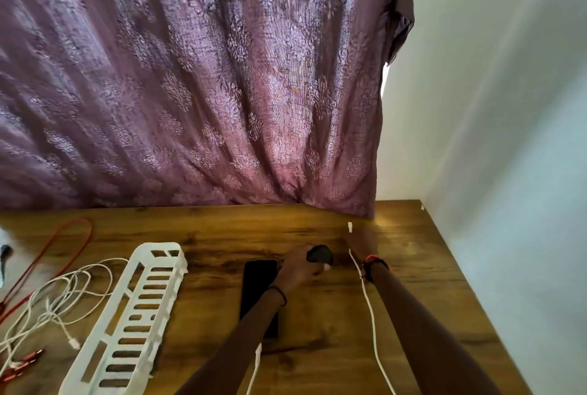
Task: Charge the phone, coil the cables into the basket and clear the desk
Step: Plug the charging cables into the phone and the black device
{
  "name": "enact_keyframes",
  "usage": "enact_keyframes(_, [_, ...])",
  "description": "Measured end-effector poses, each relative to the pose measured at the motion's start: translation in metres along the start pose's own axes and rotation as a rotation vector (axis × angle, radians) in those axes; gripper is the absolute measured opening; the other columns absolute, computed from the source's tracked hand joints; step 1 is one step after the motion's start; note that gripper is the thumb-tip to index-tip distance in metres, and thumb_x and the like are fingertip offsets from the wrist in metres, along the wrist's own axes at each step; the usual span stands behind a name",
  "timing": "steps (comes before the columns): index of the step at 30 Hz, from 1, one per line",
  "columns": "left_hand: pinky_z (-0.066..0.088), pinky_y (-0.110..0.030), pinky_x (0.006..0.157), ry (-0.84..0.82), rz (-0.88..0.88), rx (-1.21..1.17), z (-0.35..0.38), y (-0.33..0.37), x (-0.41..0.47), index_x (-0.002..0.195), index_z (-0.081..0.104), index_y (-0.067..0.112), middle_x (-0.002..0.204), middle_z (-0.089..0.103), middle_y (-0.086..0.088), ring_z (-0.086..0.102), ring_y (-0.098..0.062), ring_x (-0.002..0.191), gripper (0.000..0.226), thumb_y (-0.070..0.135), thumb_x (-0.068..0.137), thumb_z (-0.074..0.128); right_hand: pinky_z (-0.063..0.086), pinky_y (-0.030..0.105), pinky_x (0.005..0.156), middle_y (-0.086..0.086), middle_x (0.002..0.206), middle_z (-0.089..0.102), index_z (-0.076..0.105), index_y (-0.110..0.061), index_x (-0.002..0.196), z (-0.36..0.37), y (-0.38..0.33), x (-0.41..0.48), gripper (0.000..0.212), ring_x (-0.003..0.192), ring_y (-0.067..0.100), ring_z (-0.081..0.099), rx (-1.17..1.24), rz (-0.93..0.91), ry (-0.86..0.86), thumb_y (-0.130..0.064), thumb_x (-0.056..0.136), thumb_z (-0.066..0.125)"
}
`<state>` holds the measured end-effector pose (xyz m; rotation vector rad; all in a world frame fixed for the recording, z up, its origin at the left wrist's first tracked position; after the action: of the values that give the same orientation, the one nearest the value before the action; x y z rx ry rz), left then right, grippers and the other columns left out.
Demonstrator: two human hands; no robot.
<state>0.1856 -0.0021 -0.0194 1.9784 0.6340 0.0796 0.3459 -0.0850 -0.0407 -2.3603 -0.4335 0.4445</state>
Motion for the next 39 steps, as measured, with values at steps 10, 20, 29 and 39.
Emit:
enact_keyframes(10, [0.039,-0.031,0.104,-0.032,-0.104,-0.451,-0.029,0.018,-0.009,0.13,0.05,0.001,0.129,0.057,-0.012,0.053,-0.021,0.117,0.043,0.016,0.09,0.059,0.042,0.028,0.053,0.008,0.063,0.055,0.06,-0.006,0.066,-0.037,-0.031,-0.04,0.009,0.06,0.02,0.051,0.553,0.04,0.0,0.002,0.068,0.062])
enact_keyframes(20, [0.053,-0.016,0.057,0.078,-0.042,-0.888,-0.073,0.068,-0.041,0.114,0.054,-0.008,0.103,0.061,-0.014,0.06,-0.013,0.081,0.029,0.004,0.089,0.058,0.046,0.026,0.057,0.01,0.071,0.064,0.065,-0.007,0.092,-0.084,-0.102,-0.111,0.012,0.057,0.017,0.057,0.929,-0.123,0.008,-0.017,0.09,0.059])
enact_keyframes(29, [0.059,-0.023,0.058,0.105,-0.039,-1.265,-0.104,0.098,-0.074,0.1,0.054,-0.007,0.102,0.06,-0.02,0.062,-0.023,0.088,0.015,0.005,0.092,0.053,0.043,0.016,0.043,0.005,0.061,0.058,0.064,-0.002,0.095,-0.118,-0.148,-0.187,0.019,0.046,0.009,0.051,1.071,-0.199,-0.118,-0.02,0.087,0.064])
enact_keyframes(39, [0.059,-0.025,0.069,0.072,0.075,-1.273,-0.126,0.133,-0.099,0.116,0.051,-0.008,0.104,0.061,-0.024,0.063,-0.025,0.091,0.032,0.011,0.091,0.056,0.052,0.019,0.05,0.007,0.059,0.062,0.063,-0.005,0.077,-0.126,-0.168,-0.239,0.007,0.049,0.011,0.057,0.965,-0.315,-0.046,-0.004,0.079,0.07])
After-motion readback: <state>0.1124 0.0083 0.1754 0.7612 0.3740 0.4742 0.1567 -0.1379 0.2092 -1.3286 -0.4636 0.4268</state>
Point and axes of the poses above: each hand's wrist, its own x-axis towards the middle knuckle, its own z-axis out of the palm, y = z × x, the point moved 7 cm from there along x, towards the middle knuckle
